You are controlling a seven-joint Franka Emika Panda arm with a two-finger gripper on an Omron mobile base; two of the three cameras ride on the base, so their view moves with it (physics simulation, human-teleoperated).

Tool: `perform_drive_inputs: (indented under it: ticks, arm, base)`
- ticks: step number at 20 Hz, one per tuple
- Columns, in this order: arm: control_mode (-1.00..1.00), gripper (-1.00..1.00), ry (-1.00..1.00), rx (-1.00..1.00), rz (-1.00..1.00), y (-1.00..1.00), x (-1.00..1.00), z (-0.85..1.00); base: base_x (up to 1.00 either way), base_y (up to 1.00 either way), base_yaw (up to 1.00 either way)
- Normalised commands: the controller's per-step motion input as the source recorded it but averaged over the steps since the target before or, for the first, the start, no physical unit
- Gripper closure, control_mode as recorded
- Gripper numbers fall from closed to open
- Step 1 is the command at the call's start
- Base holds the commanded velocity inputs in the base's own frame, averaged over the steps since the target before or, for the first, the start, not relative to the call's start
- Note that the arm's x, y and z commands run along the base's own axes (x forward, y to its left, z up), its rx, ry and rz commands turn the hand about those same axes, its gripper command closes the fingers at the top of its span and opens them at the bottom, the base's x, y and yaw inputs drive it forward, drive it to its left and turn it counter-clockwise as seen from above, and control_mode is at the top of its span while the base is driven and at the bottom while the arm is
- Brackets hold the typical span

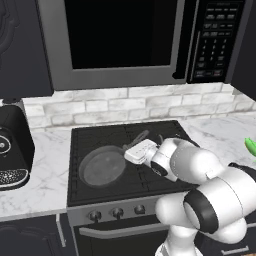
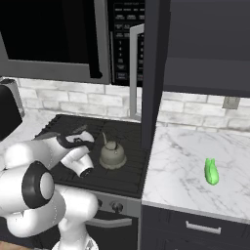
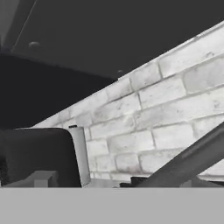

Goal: Pick the pan from the cabinet and place it on the stove. Then turn on the stove burner for the pan.

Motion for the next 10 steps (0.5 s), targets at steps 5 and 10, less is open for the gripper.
perform_drive_inputs:
  ticks: [5, 10]
  arm:
    - [-1.0, -1.0, 0.12, -0.11, -0.22, 0.0, -0.05, -0.04]
    - [-1.0, -1.0, 0.18, -0.12, -0.22, 0.02, -0.06, -0.17]
  base:
    - [0.0, 0.0, 0.0]
    - [0.0, 0.0, 0.0]
